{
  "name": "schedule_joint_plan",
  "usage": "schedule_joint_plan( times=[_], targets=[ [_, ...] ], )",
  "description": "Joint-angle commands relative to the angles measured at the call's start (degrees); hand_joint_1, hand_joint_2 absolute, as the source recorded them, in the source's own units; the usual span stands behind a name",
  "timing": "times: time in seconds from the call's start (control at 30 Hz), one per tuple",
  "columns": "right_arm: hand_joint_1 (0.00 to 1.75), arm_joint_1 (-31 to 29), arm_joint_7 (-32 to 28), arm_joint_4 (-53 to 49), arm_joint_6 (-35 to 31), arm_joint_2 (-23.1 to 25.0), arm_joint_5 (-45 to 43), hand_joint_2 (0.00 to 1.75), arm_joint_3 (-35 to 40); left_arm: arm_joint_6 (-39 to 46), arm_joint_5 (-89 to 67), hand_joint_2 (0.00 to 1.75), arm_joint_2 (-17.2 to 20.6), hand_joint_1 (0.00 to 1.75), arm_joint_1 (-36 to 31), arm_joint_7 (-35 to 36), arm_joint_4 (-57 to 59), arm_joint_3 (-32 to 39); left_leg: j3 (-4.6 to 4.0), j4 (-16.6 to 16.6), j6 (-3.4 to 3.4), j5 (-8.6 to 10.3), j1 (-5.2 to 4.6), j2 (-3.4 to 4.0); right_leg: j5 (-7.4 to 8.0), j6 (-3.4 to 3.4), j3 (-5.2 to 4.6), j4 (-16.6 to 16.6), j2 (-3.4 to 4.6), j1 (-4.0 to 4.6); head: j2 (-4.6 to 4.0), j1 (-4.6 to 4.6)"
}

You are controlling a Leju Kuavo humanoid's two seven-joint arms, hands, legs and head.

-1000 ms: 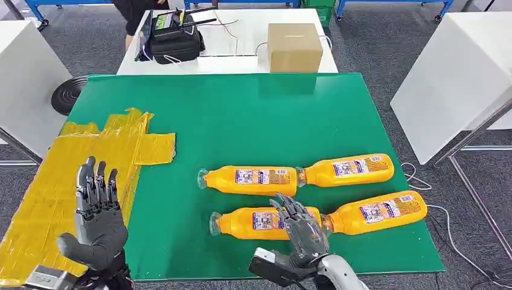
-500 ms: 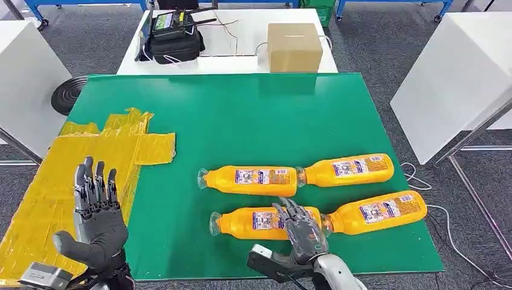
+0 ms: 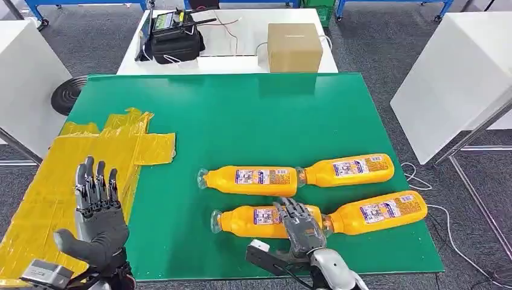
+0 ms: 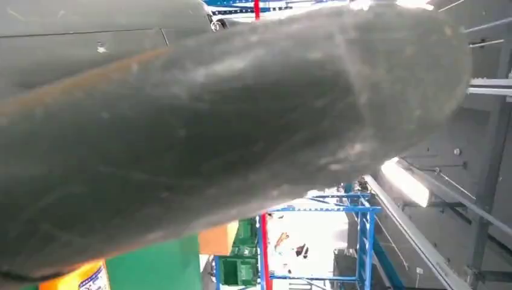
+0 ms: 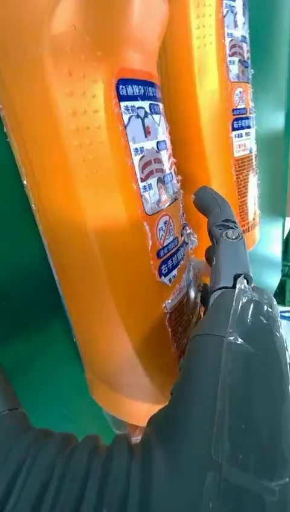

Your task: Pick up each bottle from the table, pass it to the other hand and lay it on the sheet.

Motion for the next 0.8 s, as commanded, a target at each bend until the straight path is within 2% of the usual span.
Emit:
schedule_joint_plan(
  times=[0.03, 0.13, 0.17, 0.2, 0.23, 0.8],
  targets=[
    [0.00, -2.64, 1.58, 6.42, 4.86, -0.66, 2.09, 1.75, 1.42, -0.62, 0.55, 0.00, -0.58, 0.00, -1.50, -0.03, 3.51, 2.23, 0.20, -0.10, -0.02, -0.01, 0.02, 0.05, 0.01, -0.03, 0.19, -0.12, 0.01, 0.03, 0.00, 0.00],
    [0.00, -2.68, 1.56, 6.58, 5.01, -0.71, 2.11, 1.75, 1.51, -0.66, 0.57, 0.00, -0.57, 0.00, -1.54, -0.02, 3.54, 2.22, 0.23, -0.11, -0.02, -0.02, 0.01, 0.03, -0.01, -0.02, 0.22, -0.12, -0.01, 0.01, 0.00, -0.02],
    [0.24, -2.74, 1.46, 7.04, 5.24, -0.80, 2.08, 1.75, 1.70, -0.72, 0.62, 0.00, -0.53, 0.00, -1.62, -0.01, 3.65, 2.21, 0.31, -0.14, -0.03, -0.03, 0.03, 0.02, -0.01, -0.03, 0.31, -0.16, -0.03, 0.04, 0.00, 0.00],
    [1.34, -2.91, 1.38, 7.25, 6.01, -1.03, 2.17, 1.75, 2.06, -0.83, 0.71, 0.00, -0.50, 0.00, -1.69, 0.03, 3.64, 2.14, 0.28, -0.12, -0.02, -0.02, 0.02, 0.01, -0.01, -0.03, 0.27, -0.14, -0.03, 0.02, 0.00, -0.02],
    [1.75, -3.10, 1.31, 7.66, 6.64, -1.15, 2.19, 1.75, 2.38, -0.94, 0.84, 0.00, -0.48, 0.00, -1.73, 0.09, 3.64, 2.09, 0.35, -0.15, -0.03, -0.03, 0.03, 0.01, -0.02, -0.03, 0.34, -0.17, -0.05, 0.04, 0.00, 0.00],
    [1.75, -5.28, 0.39, 10.23, 7.57, -0.63, -0.35, 1.75, 2.66, -1.65, 2.15, 0.00, -0.17, 0.00, -2.91, 1.25, 4.36, 2.48, 0.58, -0.16, -0.04, 0.02, 0.04, -0.01, 0.01, -0.04, 0.56, -0.19, -0.10, 0.06, 0.00, -0.02]
  ],
)
